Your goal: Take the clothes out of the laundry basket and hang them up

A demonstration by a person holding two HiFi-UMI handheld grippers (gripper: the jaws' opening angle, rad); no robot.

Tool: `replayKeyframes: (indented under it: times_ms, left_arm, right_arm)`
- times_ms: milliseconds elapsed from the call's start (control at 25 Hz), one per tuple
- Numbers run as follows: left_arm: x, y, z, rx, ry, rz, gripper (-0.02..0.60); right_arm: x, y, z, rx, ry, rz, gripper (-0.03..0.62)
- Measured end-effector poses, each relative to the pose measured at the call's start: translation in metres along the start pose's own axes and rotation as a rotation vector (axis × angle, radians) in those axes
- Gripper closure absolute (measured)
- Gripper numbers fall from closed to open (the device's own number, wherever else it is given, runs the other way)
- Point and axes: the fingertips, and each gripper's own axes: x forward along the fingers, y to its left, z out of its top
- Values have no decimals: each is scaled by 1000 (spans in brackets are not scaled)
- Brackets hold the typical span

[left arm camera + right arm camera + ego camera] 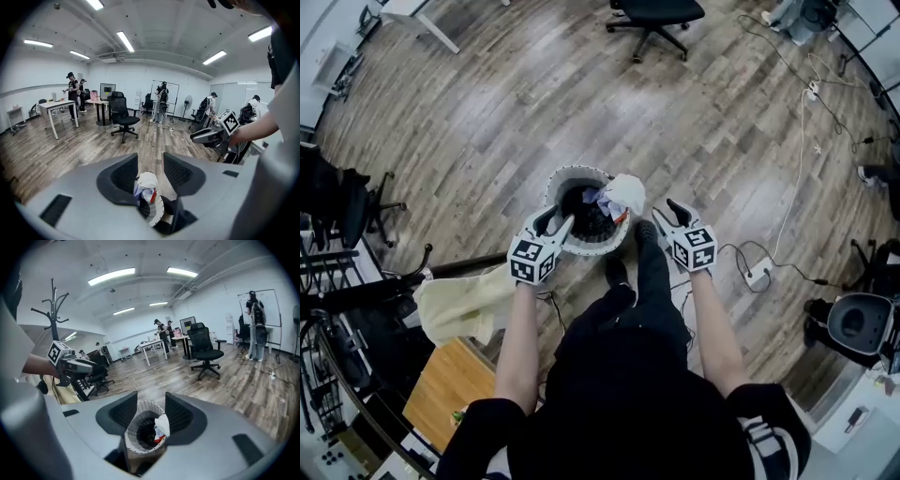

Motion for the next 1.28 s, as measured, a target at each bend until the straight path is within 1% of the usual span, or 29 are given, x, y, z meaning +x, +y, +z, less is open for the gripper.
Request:
replayKeyframes:
  times_ms: [160, 520, 680, 880, 1080, 1280]
  left_arm:
    - [20, 9, -18, -29, 27, 2, 407]
    - [88, 28, -71, -89, 67, 6, 407]
    - [117, 36, -95, -99, 88, 0, 407]
    - [146, 43, -131, -116, 126, -6, 407]
    - [176, 57, -166, -149, 159, 11, 407]
    - [205, 71, -197, -217, 171, 30, 407]
  right_arm:
    - [21, -10, -15, 8, 31, 19, 399]
    - [84, -45, -54, -1, 102, 50, 402]
    - [110, -58, -73, 11, 120, 54, 404]
    - [134, -66, -112, 25, 176, 66, 405]
    - [163, -78, -149, 38, 220, 82, 406]
    - [191, -88, -176, 24, 262, 93, 407]
